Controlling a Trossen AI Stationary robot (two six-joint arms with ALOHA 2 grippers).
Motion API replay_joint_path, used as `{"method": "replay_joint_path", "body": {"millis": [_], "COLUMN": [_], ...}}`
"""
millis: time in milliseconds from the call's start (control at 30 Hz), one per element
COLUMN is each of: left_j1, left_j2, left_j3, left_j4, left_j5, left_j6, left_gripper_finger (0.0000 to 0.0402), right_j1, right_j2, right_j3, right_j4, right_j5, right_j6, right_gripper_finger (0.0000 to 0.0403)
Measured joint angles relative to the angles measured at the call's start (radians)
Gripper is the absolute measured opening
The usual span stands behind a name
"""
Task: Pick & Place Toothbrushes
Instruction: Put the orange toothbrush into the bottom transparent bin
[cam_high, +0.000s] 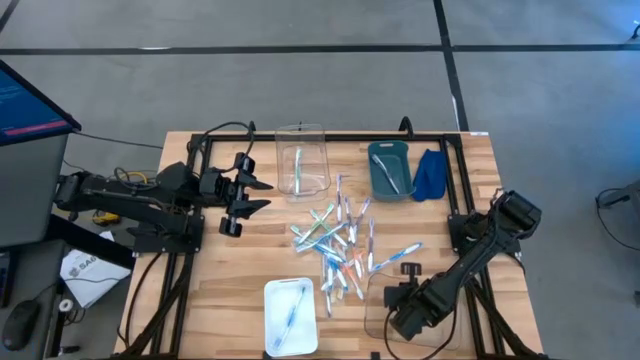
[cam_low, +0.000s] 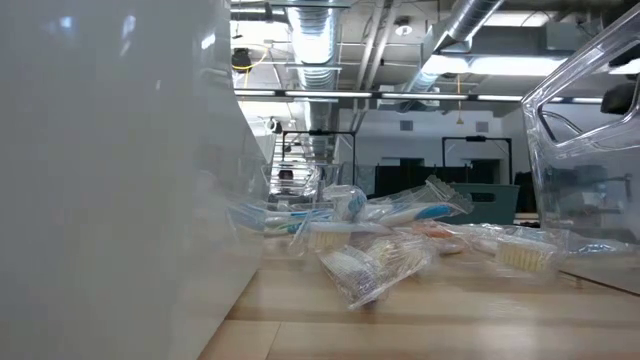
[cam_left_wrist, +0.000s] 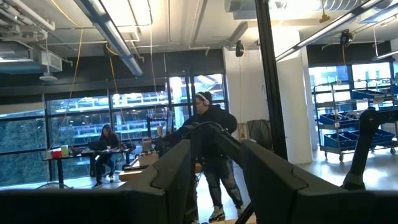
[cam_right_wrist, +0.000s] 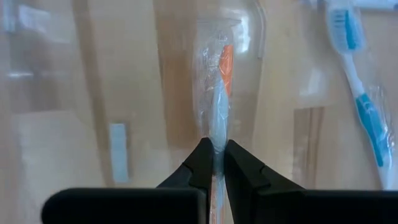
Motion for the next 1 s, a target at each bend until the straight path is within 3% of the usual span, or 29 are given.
{"method": "replay_joint_path", "body": {"millis": [367,1000], "left_j1": [0.0,0.0], "left_j2": [0.0,0.0], "left_j3": [0.0,0.0], "left_j4": [-0.001,-0.001], "left_j5": [0.0,0.0], "left_j6": [0.0,0.0], "left_gripper_finger": [0.0135,0.0135], "right_j1": [0.0,0.0], "right_j2": [0.0,0.0], "right_j3": [-0.054,-0.053], "right_j4": [0.064,0.058], "right_j5": [-0.007,-0.002], "right_j6": [0.021,0.02], "right_gripper_finger": [0.0022,0.0056]}}
